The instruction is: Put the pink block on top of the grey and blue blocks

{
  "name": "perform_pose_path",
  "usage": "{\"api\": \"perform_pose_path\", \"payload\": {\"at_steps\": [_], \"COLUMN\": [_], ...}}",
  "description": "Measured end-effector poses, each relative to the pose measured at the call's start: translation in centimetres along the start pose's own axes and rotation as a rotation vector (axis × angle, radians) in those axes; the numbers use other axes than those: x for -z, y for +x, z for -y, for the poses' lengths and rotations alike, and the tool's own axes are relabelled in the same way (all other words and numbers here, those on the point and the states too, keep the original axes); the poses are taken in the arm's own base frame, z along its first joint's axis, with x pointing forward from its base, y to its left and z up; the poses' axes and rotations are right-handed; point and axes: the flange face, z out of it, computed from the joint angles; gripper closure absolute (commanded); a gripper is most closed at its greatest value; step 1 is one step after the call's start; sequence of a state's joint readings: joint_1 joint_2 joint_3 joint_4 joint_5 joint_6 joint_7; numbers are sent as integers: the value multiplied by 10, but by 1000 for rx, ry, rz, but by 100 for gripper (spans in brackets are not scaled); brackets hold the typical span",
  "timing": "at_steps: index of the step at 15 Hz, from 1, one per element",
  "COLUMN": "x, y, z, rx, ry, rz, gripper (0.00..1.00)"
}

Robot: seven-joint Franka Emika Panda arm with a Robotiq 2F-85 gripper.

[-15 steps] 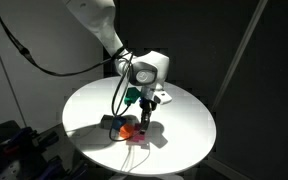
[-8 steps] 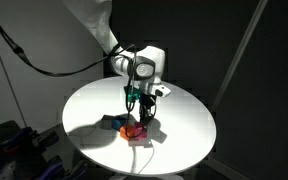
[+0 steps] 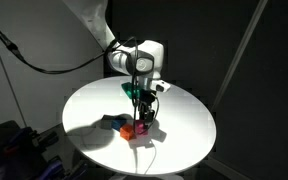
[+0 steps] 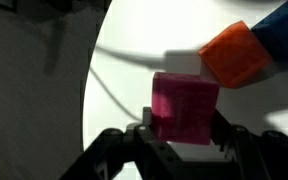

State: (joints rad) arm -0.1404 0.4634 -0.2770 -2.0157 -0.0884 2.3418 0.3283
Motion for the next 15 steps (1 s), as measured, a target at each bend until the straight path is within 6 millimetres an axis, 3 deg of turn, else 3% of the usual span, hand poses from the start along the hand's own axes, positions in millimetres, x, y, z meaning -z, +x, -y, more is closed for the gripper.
{"api": "perform_pose_path", "payload": {"at_steps": [12, 13, 15], "x": [35, 37, 38], "y": [-26, -28, -31], "z": [-6, -6, -7], "rx": [149, 154, 156], "ry": [31, 33, 36], "rz": [-29, -30, -30], "gripper": [69, 44, 44]}}
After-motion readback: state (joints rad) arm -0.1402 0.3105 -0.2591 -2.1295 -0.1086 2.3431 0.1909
